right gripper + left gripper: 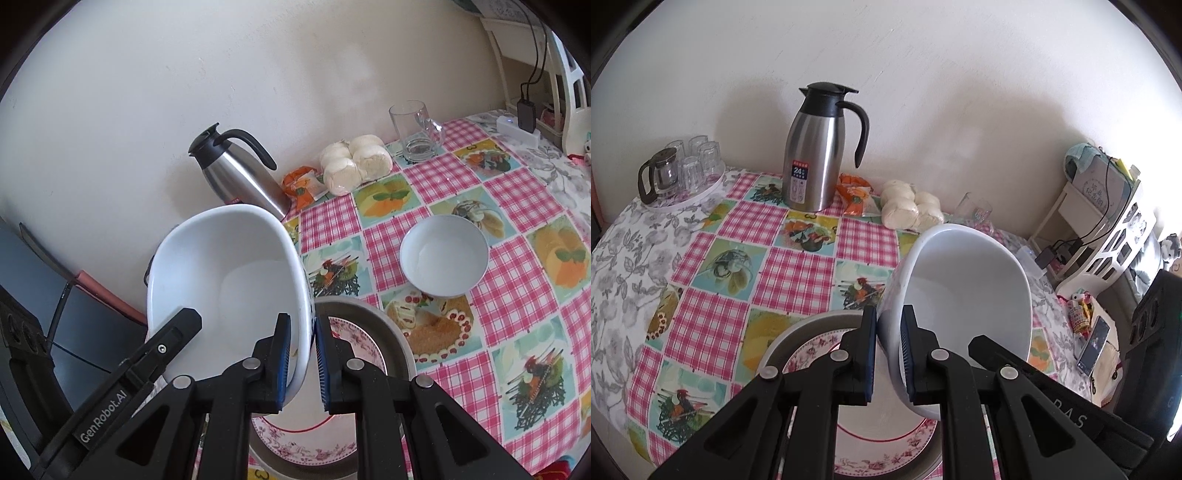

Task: Organize plates and bowls
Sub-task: 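Lift the white square bowl with both tools and carry it over the tray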

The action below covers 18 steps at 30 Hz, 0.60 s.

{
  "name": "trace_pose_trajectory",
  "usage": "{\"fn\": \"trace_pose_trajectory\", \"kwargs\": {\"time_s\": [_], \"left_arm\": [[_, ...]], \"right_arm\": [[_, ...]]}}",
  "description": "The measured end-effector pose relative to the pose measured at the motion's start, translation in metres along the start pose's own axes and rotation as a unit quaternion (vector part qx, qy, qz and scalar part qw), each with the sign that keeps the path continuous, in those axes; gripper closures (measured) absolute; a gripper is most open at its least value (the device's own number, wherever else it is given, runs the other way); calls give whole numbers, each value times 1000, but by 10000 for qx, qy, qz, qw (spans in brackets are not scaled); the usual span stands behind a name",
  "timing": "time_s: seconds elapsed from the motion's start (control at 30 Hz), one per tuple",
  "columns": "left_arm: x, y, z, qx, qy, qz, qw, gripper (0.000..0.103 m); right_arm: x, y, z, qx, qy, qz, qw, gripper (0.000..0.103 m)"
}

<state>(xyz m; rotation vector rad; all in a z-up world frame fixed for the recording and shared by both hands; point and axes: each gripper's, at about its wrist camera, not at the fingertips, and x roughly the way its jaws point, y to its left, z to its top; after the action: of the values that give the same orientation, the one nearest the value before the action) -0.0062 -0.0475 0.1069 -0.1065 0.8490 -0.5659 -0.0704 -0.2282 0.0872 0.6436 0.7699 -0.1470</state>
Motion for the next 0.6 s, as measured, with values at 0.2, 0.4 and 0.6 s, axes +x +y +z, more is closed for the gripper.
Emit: {"fn": "trace_pose_trajectory", "kwargs": {"time_s": [0.2, 0.4, 0.6], "left_arm": [[5, 5, -7, -57, 151, 136, 9998, 90], [7, 9, -11, -121, 232, 200, 9995, 90], [15, 15, -15, -207, 394, 224, 9988, 90]], "right_arm": [[7, 3, -7, -154, 147, -164, 9996, 88], [14, 6, -12, -262, 287, -248, 9989, 87], [22, 5, -17, -318, 459, -354, 9978, 87]]}}
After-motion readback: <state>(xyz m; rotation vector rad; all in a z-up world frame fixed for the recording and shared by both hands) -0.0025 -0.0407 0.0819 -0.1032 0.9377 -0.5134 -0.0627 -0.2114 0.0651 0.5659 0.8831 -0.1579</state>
